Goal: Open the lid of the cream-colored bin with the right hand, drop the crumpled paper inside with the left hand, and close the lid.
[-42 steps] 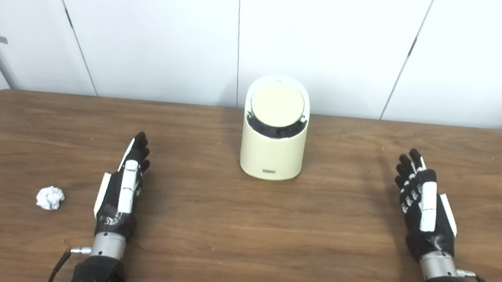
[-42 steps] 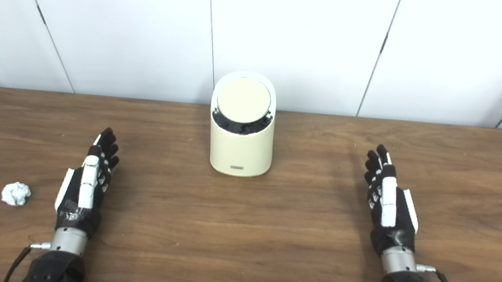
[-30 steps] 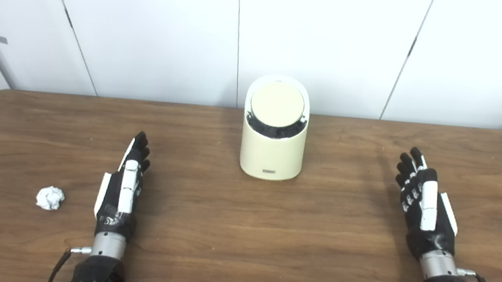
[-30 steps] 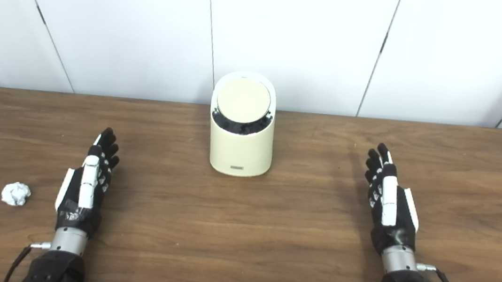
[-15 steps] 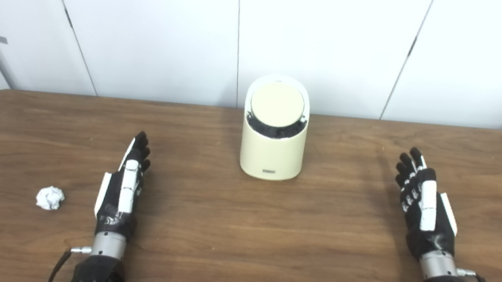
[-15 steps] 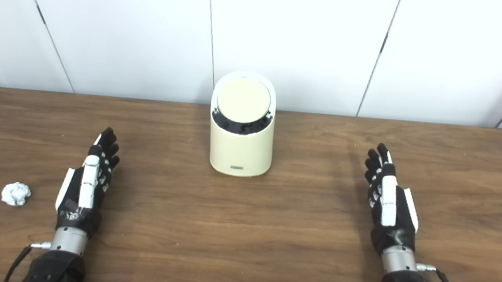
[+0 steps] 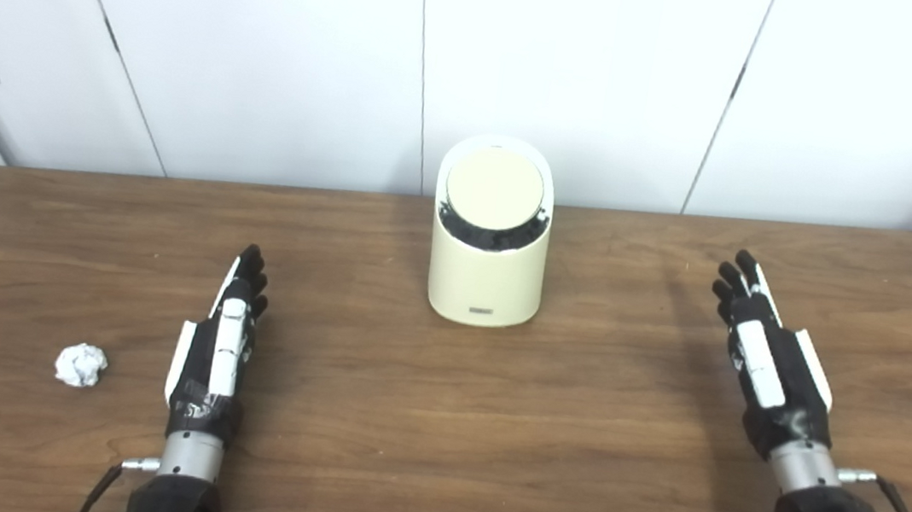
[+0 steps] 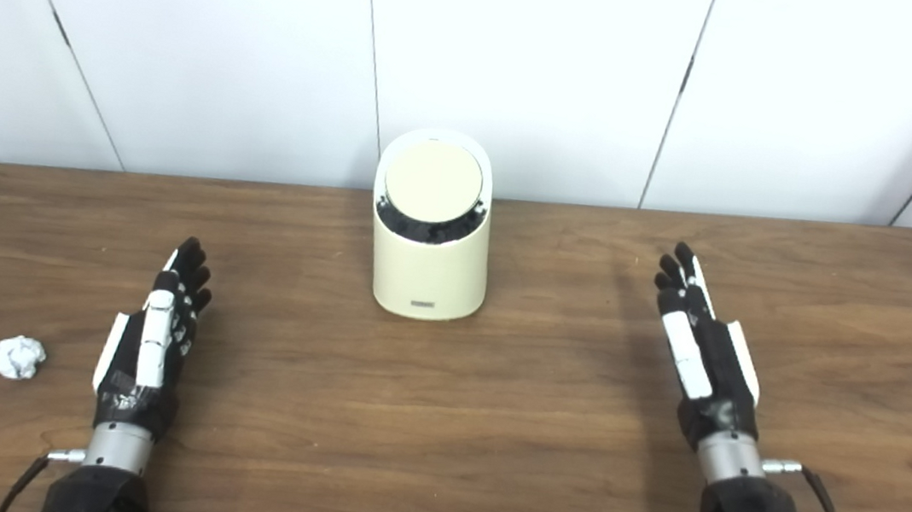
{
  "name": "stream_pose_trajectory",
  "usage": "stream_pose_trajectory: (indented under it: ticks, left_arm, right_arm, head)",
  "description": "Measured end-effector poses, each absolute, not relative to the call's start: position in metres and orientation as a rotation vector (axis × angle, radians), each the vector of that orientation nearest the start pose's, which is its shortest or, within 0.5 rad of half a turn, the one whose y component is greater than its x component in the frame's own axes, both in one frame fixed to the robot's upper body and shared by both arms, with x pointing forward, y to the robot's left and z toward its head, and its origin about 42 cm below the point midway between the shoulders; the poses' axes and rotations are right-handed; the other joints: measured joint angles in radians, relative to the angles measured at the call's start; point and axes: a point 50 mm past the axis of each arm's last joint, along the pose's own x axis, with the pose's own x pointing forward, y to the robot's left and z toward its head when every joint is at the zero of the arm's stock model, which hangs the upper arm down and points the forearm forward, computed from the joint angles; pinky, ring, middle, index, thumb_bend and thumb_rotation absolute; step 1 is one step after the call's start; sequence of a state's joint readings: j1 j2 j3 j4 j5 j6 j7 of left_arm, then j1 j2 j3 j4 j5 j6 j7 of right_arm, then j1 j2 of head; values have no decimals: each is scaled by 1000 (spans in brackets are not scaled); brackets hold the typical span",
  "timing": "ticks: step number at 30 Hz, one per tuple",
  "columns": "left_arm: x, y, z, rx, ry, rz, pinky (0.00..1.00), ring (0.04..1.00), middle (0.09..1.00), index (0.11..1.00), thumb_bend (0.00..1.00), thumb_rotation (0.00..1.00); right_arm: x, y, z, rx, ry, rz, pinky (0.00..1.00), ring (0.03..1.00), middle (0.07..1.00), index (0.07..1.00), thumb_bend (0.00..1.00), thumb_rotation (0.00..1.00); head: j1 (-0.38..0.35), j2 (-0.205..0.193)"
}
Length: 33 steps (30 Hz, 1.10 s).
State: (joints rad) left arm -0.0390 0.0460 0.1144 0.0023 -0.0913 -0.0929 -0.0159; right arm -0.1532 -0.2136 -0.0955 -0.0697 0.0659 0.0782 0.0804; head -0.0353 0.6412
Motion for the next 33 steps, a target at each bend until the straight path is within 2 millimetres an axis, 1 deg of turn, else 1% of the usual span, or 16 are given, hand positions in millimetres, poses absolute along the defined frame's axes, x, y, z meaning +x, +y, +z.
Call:
stream_pose_trajectory:
  ticks: [3,6,8,14,16,18,20,21,22,25,30,33]
  left_arm:
    - [293,251,113,-42,-136,92,1000,1000,1000,1000,535,1000]
    - [290,246,113,-53,-135,92,1000,1000,999,1000,527,1000]
    - [289,245,113,-54,-134,91,1000,1000,999,1000,519,1000]
    - [289,243,112,-51,-133,90,1000,1000,997,1000,530,1000]
    - [289,242,112,-46,-132,87,1000,1000,998,1000,533,1000]
    - [289,241,112,-47,-132,86,1000,1000,1000,1000,530,1000]
    - [289,241,112,-48,-132,86,1000,1000,1000,1000,530,1000]
    - [289,241,112,-50,-132,86,1000,1000,1000,1000,531,1000]
    - [289,241,112,-51,-132,86,1000,1000,1000,1000,532,1000]
    - [289,240,112,-55,-134,86,1000,1000,1000,1000,527,1000]
    - [289,238,113,-57,-134,85,1000,1000,1000,1000,522,1000]
    - [289,237,113,-58,-134,81,1000,1000,1000,1000,528,1000]
  right_arm:
    - [344,-287,184,-168,-187,50,1000,965,966,982,733,749]
    - [354,-287,199,-183,-215,63,1000,958,960,974,760,708]
    - [361,-284,205,-191,-218,70,1000,949,956,975,747,692]
    - [375,-270,224,-231,-215,93,1000,949,961,978,715,728]
    - [377,-265,231,-242,-221,99,1000,955,959,980,727,713]
    - [381,-260,236,-266,-220,105,947,945,947,970,765,719]
    - [385,-254,240,-314,-223,111,914,932,939,963,794,721]
    - [387,-251,242,-340,-228,113,905,927,939,961,813,705]
    - [388,-248,244,-361,-235,114,896,922,938,962,814,702]
    - [395,-240,255,-435,-264,119,895,915,932,962,825,705]
    - [408,-227,280,-523,-330,114,878,907,915,951,836,653]
    - [416,-217,290,-563,-356,130,861,905,919,956,872,623]
  head:
    - [3,-9]
    - [8,-15]
    - [17,-20]
    - [17,-21]
    - [15,-21]
    - [15,-21]
    - [14,-23]
    - [14,-23]
    - [15,-25]
    - [15,-23]
    - [15,-25]
    - [18,-25]
